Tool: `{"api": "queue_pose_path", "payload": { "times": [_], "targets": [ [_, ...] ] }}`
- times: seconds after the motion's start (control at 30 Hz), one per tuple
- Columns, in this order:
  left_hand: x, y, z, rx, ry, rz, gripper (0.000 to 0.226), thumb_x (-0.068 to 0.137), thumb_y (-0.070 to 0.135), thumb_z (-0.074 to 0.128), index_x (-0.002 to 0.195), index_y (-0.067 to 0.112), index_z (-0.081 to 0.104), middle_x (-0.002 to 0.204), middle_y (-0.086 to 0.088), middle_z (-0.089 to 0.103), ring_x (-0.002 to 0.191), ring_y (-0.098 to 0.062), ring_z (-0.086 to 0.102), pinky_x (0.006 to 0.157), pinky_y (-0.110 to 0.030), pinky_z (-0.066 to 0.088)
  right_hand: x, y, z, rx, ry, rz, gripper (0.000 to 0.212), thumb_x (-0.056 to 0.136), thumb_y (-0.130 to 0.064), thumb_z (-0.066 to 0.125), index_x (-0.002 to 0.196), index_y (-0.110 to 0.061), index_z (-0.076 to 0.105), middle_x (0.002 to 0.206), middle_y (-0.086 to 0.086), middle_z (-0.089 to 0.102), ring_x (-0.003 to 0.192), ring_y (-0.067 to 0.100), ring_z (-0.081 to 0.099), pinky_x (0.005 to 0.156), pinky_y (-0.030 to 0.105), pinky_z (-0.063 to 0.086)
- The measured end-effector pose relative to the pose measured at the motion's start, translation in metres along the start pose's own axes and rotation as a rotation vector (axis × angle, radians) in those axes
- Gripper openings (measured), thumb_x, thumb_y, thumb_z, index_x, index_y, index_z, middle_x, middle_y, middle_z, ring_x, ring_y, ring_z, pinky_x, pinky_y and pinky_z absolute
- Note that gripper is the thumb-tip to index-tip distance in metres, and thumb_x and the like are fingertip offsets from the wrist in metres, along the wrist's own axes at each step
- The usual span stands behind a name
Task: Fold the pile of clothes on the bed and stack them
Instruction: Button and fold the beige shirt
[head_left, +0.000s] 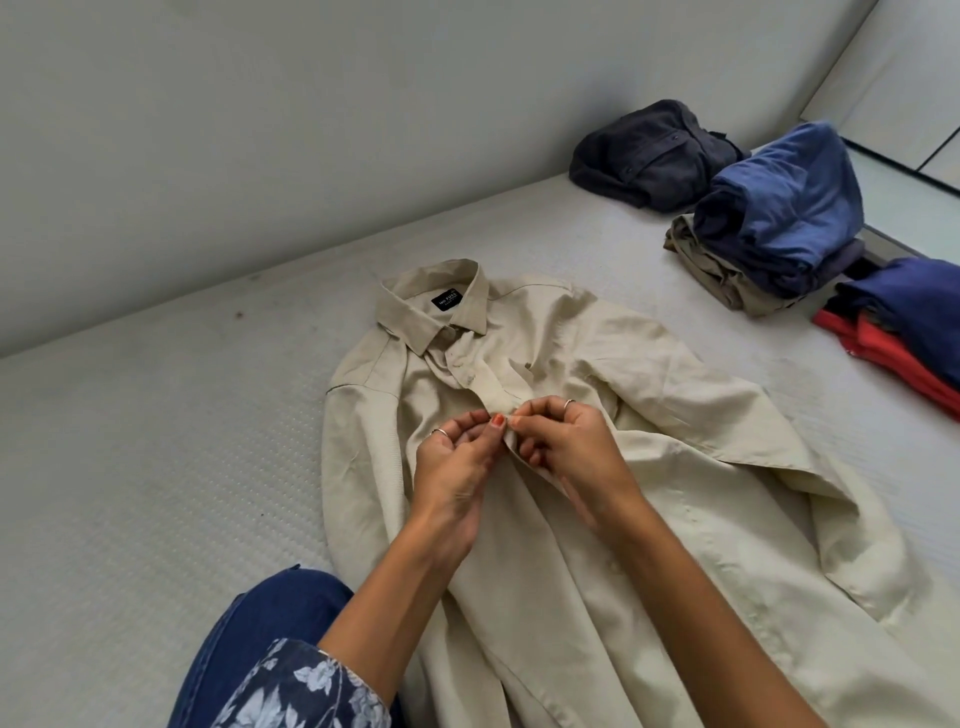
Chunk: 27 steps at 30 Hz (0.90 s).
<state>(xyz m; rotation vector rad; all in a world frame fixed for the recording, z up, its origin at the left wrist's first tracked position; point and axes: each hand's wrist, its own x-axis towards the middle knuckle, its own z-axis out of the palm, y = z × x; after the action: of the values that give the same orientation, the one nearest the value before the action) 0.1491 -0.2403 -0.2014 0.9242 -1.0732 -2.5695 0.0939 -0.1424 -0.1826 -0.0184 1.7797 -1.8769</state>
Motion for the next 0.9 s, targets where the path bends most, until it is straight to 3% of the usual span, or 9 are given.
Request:
{"api": "queue_pose_path", "payload": {
  "times": [0.07,0.13,0.27,0.37,0.47,0.6,0.73,0.83,0.9],
  "targets": [
    [0.002,0.002,0.002,0.007,-0.026,0.002,0.014,0.086,-0.006,0.061,0.095,0.004,0.058,0.074,-0.003,0.067,0.065,-0.005,0.066,0.064,-0.014,0.054,0.003,-0.006,-0.005,0.108,-0.071,0.071,0.015,0.085,0.005,0.06,0.077,-0.007,0.059,0.058,0.002,0.056,0.046,0.006,0.047,0.047,0.015,0.038],
    [0.005,0.006,0.006,0.046,-0.053,0.025,0.017,0.085,-0.005,0.062,0.096,0.007,0.057,0.073,-0.002,0.068,0.067,-0.006,0.066,0.067,-0.016,0.054,0.004,-0.007,-0.012,0.053,-0.053,-0.034,0.014,0.086,0.003,0.062,0.079,-0.009,0.06,0.063,0.001,0.058,0.051,0.008,0.05,0.049,0.016,0.042],
    [0.012,0.009,0.016,0.2,-0.035,0.161,0.03,0.082,0.0,0.069,0.105,0.013,0.055,0.078,-0.006,0.069,0.069,-0.011,0.065,0.066,-0.021,0.054,-0.008,0.004,-0.031,-0.277,0.199,-0.447,0.015,0.086,-0.005,0.068,0.081,-0.019,0.062,0.069,-0.01,0.062,0.063,0.005,0.056,0.064,0.017,0.048],
    [0.025,0.007,0.024,0.339,0.047,0.279,0.033,0.08,0.005,0.074,0.097,0.019,0.05,0.075,-0.003,0.069,0.064,-0.01,0.062,0.063,-0.021,0.049,-0.019,0.028,-0.042,-0.595,0.245,-0.58,0.024,0.08,-0.008,0.074,0.095,-0.02,0.06,0.087,-0.005,0.061,0.077,0.002,0.058,0.071,0.01,0.045],
    [0.037,0.002,0.029,0.489,0.08,0.351,0.033,0.078,0.012,0.076,0.087,0.024,0.046,0.077,-0.004,0.069,0.066,-0.013,0.062,0.066,-0.029,0.048,-0.013,0.05,-0.053,-0.78,0.231,-0.587,0.034,0.079,-0.005,0.073,0.103,-0.023,0.058,0.096,-0.006,0.058,0.086,0.0,0.056,0.076,0.008,0.043],
    [0.032,-0.003,0.036,0.84,0.062,0.416,0.021,0.085,0.016,0.069,0.092,0.018,0.05,0.088,0.002,0.062,0.081,-0.012,0.06,0.072,-0.019,0.044,0.002,0.053,-0.063,-0.818,0.247,-0.506,0.013,0.083,-0.003,0.066,0.086,-0.016,0.066,0.079,-0.009,0.062,0.075,-0.004,0.057,0.066,0.008,0.04],
    [-0.001,-0.022,0.035,1.079,0.049,0.747,0.016,0.086,0.013,0.063,0.096,0.013,0.051,0.089,0.002,0.053,0.076,-0.007,0.051,0.069,-0.015,0.039,0.008,0.052,-0.07,-0.716,0.185,-0.382,0.01,0.088,-0.006,0.062,0.086,-0.015,0.067,0.074,-0.009,0.065,0.069,-0.005,0.059,0.064,0.006,0.04],
    [-0.009,-0.052,0.024,1.235,-0.034,0.681,0.007,0.087,0.018,0.062,0.092,0.016,0.06,0.083,0.003,0.062,0.076,-0.012,0.059,0.073,-0.027,0.049,0.012,0.054,-0.075,-0.632,0.132,-0.307,0.025,0.087,-0.004,0.062,0.08,-0.028,0.064,0.074,-0.01,0.067,0.068,-0.005,0.061,0.064,0.007,0.043],
    [-0.002,-0.067,0.017,1.356,-0.034,0.588,0.021,0.091,0.021,0.058,0.11,0.014,0.062,0.107,-0.001,0.061,0.097,-0.017,0.059,0.086,-0.028,0.048,0.016,0.057,-0.08,-0.627,0.12,-0.258,0.026,0.087,-0.005,0.063,0.08,-0.03,0.063,0.075,-0.011,0.068,0.069,-0.003,0.062,0.067,0.008,0.045]
  ]
}}
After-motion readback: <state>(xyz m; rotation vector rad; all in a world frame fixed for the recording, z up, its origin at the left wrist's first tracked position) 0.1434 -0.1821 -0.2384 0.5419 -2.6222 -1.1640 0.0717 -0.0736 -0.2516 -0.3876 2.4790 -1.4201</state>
